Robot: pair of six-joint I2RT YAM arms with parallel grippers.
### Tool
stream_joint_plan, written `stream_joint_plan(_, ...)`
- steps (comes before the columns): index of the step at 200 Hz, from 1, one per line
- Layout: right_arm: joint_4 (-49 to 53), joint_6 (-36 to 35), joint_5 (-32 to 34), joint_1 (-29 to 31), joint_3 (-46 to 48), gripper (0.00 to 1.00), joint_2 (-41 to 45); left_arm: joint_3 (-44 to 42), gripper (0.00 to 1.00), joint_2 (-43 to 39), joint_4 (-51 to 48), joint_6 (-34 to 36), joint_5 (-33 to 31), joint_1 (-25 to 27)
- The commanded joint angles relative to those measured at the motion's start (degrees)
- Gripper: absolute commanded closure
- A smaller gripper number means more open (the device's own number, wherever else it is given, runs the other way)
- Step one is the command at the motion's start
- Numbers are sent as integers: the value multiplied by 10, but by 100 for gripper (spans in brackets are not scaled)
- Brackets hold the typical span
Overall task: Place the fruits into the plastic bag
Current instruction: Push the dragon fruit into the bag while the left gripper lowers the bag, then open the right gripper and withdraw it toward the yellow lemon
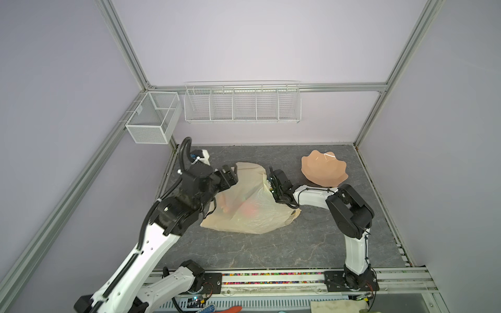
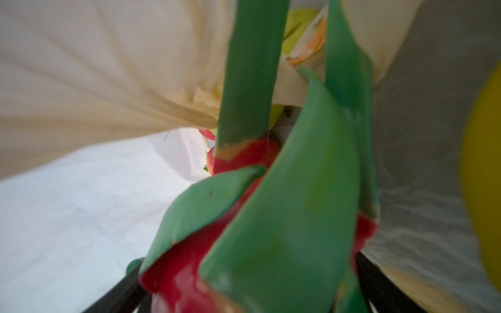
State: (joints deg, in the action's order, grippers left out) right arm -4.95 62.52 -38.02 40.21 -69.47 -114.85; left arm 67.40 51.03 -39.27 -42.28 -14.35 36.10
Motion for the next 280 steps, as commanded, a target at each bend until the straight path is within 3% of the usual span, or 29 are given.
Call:
stream_joint_plan(1,2,-17,-32,-4,-23,12,33,-98,15,-50,-51,-44,8,0)
stream_joint_plan(23,6,-14,-40,-6,-35,12,25,-197,18,-75,-15,-52,34,34)
stream_joint_plan(45,6,-5,-44,-6,-47,12,19,-240,14,-61,71,-37,37,77)
stream_joint_plan(100,-1,37,-68,10,-53,12,5,-227,12,75,149,1,43,83)
stream_joint_plan(147,-56,83,-80,13,-28,12,14,-226,11,149,156,11,18,83)
stream_joint_plan(169,-86,106,-90,14,-25,12,13,-215,10,188,137,11,-25,83)
stream_joint_plan(192,-150,156,-99,15,-9,12,14,-211,10,227,151,31,-21,83)
stream_joint_plan(215,-186,183,-112,16,-7,12,13,-182,11,274,60,-16,-74,83)
stream_joint_plan(250,-165,181,-134,15,-8,12,20,-162,12,320,-2,-27,-109,82)
stream_joint_plan(280,-82,138,-132,6,-2,12,45,-151,15,341,-43,-48,-130,82)
